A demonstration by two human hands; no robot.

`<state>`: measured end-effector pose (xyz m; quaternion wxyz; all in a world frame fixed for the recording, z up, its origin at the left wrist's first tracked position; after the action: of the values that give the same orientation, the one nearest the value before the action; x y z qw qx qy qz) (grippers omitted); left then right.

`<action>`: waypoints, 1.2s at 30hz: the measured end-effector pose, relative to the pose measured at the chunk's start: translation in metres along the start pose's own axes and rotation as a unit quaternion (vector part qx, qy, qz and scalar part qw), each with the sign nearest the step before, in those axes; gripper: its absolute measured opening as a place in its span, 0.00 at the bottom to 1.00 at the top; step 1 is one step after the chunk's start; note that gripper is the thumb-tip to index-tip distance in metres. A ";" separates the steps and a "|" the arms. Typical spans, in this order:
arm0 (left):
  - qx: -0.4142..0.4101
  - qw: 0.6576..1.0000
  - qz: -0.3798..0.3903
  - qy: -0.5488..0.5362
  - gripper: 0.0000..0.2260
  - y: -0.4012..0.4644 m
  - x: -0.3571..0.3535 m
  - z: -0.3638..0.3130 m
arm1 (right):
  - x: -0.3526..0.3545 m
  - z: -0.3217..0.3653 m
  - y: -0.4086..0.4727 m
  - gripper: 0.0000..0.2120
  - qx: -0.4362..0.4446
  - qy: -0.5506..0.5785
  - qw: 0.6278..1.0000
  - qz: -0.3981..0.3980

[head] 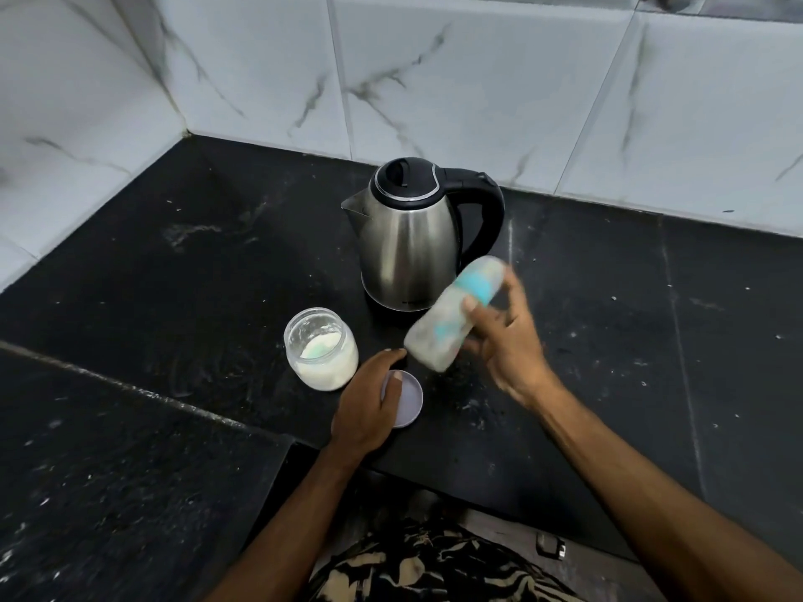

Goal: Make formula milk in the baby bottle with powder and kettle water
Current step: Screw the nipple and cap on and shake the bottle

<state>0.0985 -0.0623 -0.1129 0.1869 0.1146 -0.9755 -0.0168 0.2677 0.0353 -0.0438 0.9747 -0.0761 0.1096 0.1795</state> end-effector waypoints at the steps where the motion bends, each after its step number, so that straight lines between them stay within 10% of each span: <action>1: 0.001 1.000 0.014 -0.011 0.19 0.001 0.000 0.003 | -0.007 -0.007 -0.007 0.34 -0.010 -0.043 0.998 0.048; 4: 0.009 0.999 0.042 -0.025 0.20 0.002 -0.001 0.007 | -0.016 -0.014 -0.016 0.35 -0.002 -0.129 0.984 0.119; 9: -0.002 1.000 -0.008 -0.003 0.19 0.000 -0.001 0.001 | 0.011 0.012 0.009 0.32 0.021 0.011 0.997 -0.078; 15: -0.011 1.000 0.019 -0.021 0.17 0.001 -0.001 0.003 | -0.017 0.000 -0.013 0.34 0.017 -0.148 0.982 0.116; 20: -0.004 1.000 -0.006 0.007 0.19 0.000 -0.002 0.000 | 0.008 0.024 0.011 0.35 0.019 0.037 0.995 -0.089; 26: 0.015 0.998 0.050 -0.029 0.25 0.001 -0.002 0.005 | -0.019 -0.006 -0.013 0.34 0.018 -0.150 0.981 0.125; 31: -0.002 1.000 -0.007 0.009 0.18 0.000 -0.001 0.001 | 0.008 0.011 0.009 0.34 0.017 0.010 0.998 -0.065; 36: -0.012 0.999 0.030 -0.019 0.19 0.002 -0.001 0.005 | -0.016 -0.009 -0.013 0.35 0.009 -0.147 0.981 0.126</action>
<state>0.0973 -0.0601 -0.1183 0.1703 0.0830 -0.9816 -0.0253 0.2560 0.0161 -0.0473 0.9504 -0.0254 -0.0246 0.3091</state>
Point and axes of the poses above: each hand's wrist, its own y-axis towards the middle knuckle, its own x-axis out of the back of the hand, z = x × y, the point moved 5 cm from there along y, towards the middle knuckle, and after that the axes turned 14 degrees about -y, right-handed, at the moved point
